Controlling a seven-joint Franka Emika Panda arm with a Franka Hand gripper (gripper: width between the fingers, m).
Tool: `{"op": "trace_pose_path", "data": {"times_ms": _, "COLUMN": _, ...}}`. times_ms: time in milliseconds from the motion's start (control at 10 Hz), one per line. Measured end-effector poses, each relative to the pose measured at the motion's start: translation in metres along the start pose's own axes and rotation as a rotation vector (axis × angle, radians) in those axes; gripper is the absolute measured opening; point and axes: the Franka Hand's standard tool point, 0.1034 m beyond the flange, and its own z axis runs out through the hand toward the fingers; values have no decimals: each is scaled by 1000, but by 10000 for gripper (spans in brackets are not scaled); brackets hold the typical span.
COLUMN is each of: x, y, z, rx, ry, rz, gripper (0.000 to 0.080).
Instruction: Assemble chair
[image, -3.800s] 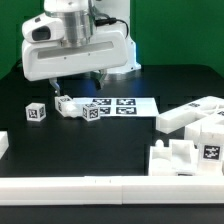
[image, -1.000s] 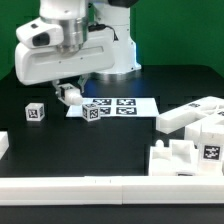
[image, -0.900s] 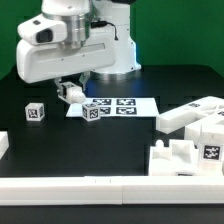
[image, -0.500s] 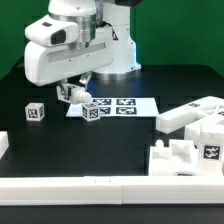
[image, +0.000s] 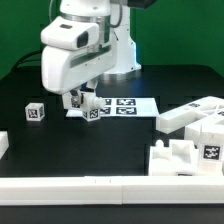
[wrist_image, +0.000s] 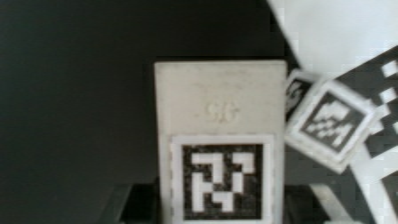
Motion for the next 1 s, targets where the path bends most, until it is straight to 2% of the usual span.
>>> {"op": "trace_pose_path", "data": {"times_ms": 100, "x": -11, "y": -7, "z": 2, "rx": 10, "ry": -3, "rz": -46, "gripper": 284}}
{"op": "trace_pose_path", "data": {"times_ms": 500, "x": -14, "y": -5, "z": 3, "rx": 7, "ry": -19, "rz": -270, "gripper": 284}}
{"op": "trace_pose_path", "data": {"times_ms": 700, "x": 5, "y": -1, "z": 3, "rx": 6, "ry": -16, "rz": -439, "gripper": 284}}
{"op": "trace_pose_path", "data": {"times_ms": 900, "x": 21, "y": 7, "z": -2, "rx": -15, "ry": -20, "rz": -588, "gripper": 284}}
{"op": "trace_pose_path", "data": {"times_ms": 1000, "x": 23, "y": 10, "z": -3, "rx": -23, "ry": -33, "rz": -648, "gripper": 284}}
